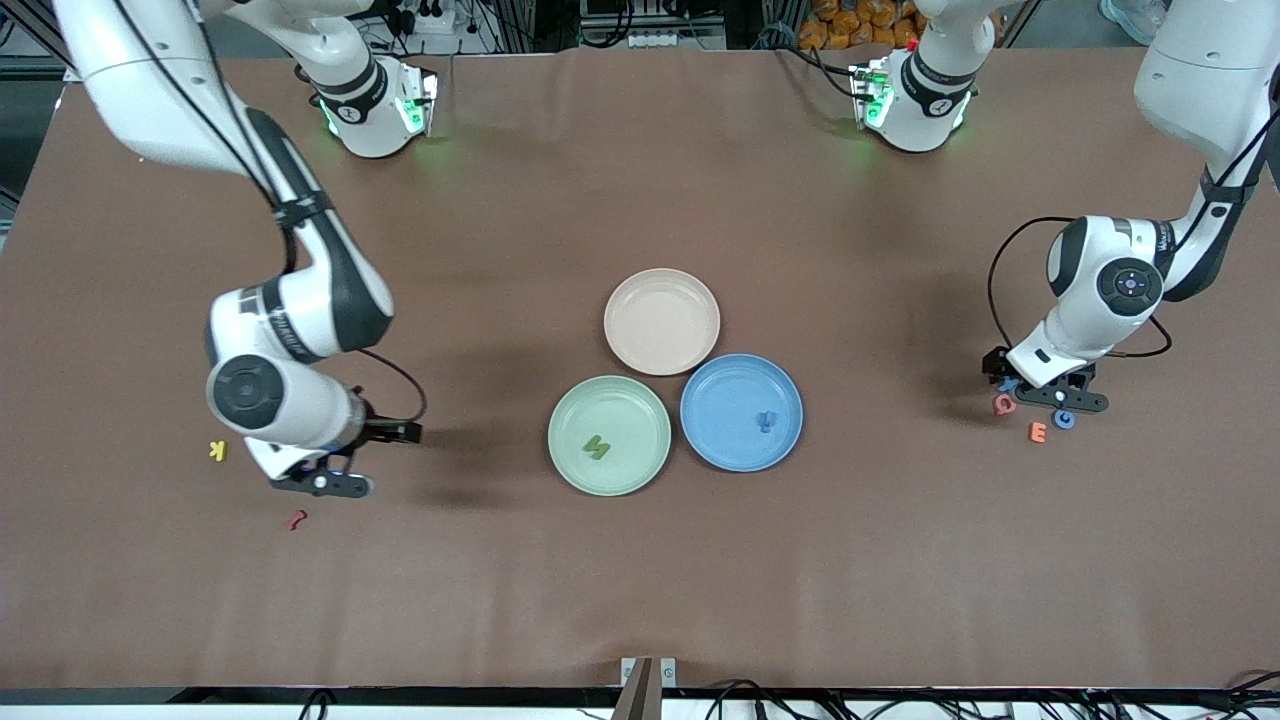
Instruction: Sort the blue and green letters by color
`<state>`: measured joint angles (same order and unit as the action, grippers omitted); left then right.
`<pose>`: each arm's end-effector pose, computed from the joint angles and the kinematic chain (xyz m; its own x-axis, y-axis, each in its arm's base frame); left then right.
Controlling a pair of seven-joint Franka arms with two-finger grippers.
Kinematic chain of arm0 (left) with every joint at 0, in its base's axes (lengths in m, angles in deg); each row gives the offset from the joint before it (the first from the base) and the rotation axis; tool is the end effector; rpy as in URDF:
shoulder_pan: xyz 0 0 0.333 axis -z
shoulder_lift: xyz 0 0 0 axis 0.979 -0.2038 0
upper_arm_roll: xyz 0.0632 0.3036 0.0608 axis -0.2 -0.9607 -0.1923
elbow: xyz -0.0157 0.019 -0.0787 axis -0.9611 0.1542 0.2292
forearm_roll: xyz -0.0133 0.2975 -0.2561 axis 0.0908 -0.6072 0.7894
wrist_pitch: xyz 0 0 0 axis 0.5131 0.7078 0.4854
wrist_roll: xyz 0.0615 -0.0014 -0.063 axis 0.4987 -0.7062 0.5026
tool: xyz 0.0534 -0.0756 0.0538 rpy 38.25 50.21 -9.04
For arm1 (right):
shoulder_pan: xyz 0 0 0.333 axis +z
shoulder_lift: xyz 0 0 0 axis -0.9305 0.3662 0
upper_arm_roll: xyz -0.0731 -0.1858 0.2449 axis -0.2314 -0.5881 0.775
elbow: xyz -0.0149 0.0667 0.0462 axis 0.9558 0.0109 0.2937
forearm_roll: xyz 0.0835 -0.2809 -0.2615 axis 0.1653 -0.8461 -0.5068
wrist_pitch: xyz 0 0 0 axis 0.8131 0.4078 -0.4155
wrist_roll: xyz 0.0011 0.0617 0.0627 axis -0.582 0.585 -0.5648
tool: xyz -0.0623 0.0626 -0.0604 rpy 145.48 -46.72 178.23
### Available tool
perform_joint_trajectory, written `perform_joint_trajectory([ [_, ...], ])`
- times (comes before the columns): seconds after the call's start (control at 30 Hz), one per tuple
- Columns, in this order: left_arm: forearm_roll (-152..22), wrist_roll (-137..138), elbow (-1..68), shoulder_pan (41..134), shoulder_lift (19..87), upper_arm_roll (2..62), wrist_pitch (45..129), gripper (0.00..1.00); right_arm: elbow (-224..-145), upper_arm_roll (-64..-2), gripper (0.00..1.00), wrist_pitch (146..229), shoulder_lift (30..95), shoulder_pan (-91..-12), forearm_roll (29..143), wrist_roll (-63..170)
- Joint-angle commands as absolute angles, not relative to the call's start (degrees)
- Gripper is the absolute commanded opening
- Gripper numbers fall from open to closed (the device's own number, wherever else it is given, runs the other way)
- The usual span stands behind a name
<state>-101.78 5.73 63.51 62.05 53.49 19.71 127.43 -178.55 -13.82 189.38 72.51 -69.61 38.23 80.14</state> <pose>0.5342 0.0736 0.1689 0.9722 -0.2331 0.0212 -0.2269 -0.9609 -0.1587 0.6642 0.1201 0.2848 0.9889 -0.0960 -0.1131 -0.0890 -0.9939 0.0653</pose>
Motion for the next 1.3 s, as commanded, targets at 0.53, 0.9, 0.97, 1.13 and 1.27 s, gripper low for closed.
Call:
perform_joint_trajectory([
  [0.53,-102.4,4.0,62.0,61.4,52.0,20.6,128.0,0.14,-195.4,-11.1,0.89,205.9,68.6,-84.3,37.3,66.3],
  [0.9,-102.5,-0.5,61.8,62.5,51.8,21.0,128.0,0.0,-199.4,-11.1,0.75,209.9,67.9,-85.1,37.3,66.6],
  [0.97,-102.5,-0.6,61.8,62.5,51.9,21.1,128.0,0.0,-200.5,-11.1,0.72,210.9,67.2,-85.2,37.2,66.8],
  [1.13,-102.5,-0.7,61.7,62.3,52.8,21.2,128.0,0.0,-202.1,-11.1,0.68,211.5,66.0,-85.8,37.3,67.1],
  [1.27,-102.5,-1.3,61.7,62.1,54.2,22.2,127.6,0.0,-203.0,-11.1,0.63,213.0,65.9,-86.0,37.3,67.2],
])
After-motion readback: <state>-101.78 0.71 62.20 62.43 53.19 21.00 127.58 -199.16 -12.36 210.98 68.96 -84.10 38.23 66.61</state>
